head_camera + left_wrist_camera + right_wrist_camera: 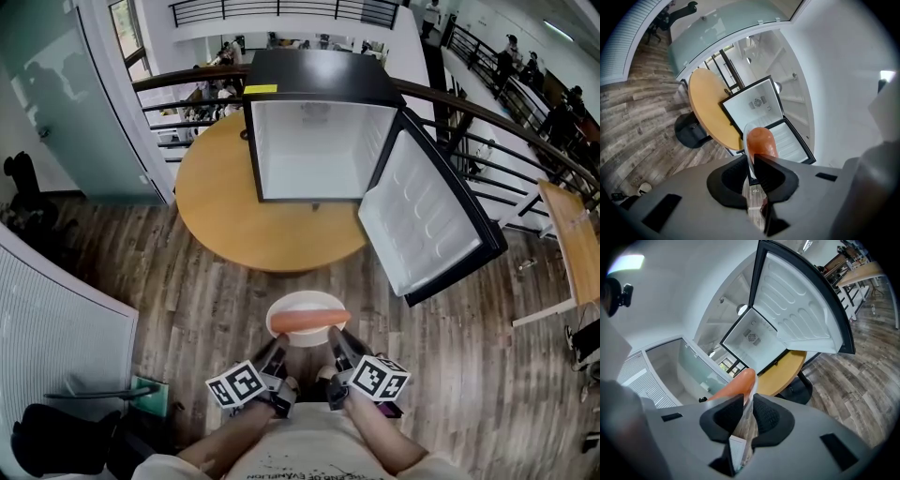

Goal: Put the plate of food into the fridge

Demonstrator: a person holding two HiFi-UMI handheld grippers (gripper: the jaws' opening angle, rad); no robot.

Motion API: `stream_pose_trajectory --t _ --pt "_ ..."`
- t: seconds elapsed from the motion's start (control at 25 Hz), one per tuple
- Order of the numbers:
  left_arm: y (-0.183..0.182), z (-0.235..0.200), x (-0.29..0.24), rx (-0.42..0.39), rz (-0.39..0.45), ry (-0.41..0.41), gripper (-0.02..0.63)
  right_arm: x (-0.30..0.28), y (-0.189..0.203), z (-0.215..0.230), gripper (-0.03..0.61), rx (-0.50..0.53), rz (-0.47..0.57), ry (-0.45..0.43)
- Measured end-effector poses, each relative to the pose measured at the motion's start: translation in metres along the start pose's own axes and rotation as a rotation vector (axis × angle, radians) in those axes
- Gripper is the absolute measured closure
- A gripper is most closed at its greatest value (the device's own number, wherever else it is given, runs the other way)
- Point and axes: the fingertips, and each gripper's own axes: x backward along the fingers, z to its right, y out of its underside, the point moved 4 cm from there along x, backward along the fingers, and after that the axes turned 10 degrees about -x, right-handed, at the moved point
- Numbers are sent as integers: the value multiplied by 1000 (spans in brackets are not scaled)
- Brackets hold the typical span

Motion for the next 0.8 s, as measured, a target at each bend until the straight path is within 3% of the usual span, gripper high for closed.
stream_pose_trajectory --t 0.4,0.8 --pt "-8 -8 -2 21 -5 7 555 -10 3 -3 499 5 11 13" --pt "-29 -17 -46 19 0 0 555 -48 -27 10 500 -4 10 1"
